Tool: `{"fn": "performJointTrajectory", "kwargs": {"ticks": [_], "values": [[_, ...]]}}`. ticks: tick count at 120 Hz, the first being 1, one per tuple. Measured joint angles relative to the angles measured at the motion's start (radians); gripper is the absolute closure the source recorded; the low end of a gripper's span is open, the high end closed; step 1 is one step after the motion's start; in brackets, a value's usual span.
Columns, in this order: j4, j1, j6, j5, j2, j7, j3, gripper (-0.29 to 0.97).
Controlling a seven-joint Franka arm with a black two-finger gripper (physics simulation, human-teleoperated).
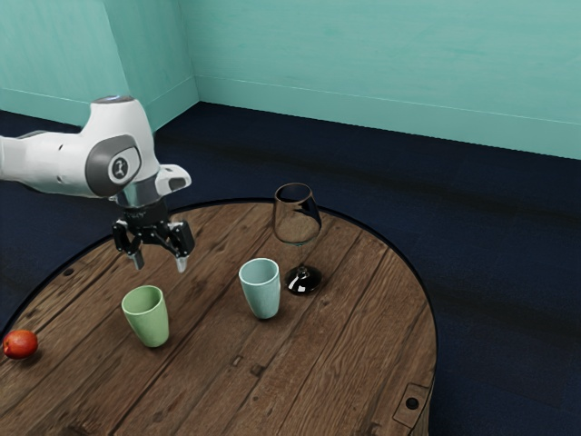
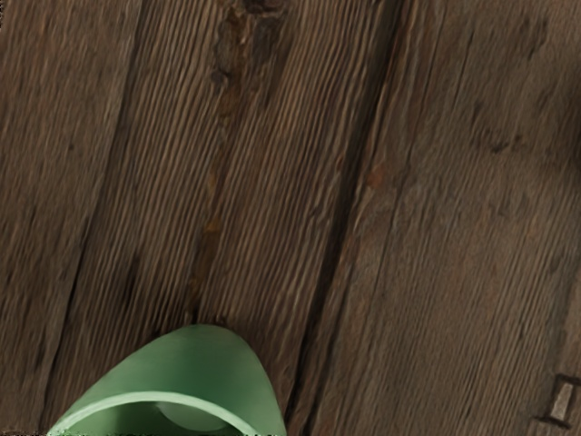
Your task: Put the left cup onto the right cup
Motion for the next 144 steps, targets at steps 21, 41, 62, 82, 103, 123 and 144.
{"fn": "performJointTrajectory", "kwargs": {"ticks": [21, 41, 62, 82, 103, 123, 144], "values": [[-0.053, 0.003, 0.058, 0.002, 0.006, -0.052, 0.0, 0.03], [-0.089, -0.002, 0.087, 0.002, -0.01, -0.091, -0.003, 0.03], [-0.126, -0.02, 0.101, -0.001, -0.032, -0.123, -0.005, 0.04], [-0.158, -0.04, 0.107, -0.002, -0.044, -0.146, -0.009, 0.04], [-0.161, -0.064, 0.13, -0.003, -0.011, -0.164, -0.01, 0.04], [-0.16, -0.073, 0.148, -0.003, 0.008, -0.177, -0.009, 0.04], [-0.161, -0.036, 0.159, -0.002, 0.008, -0.186, -0.006, 0.05]]}}
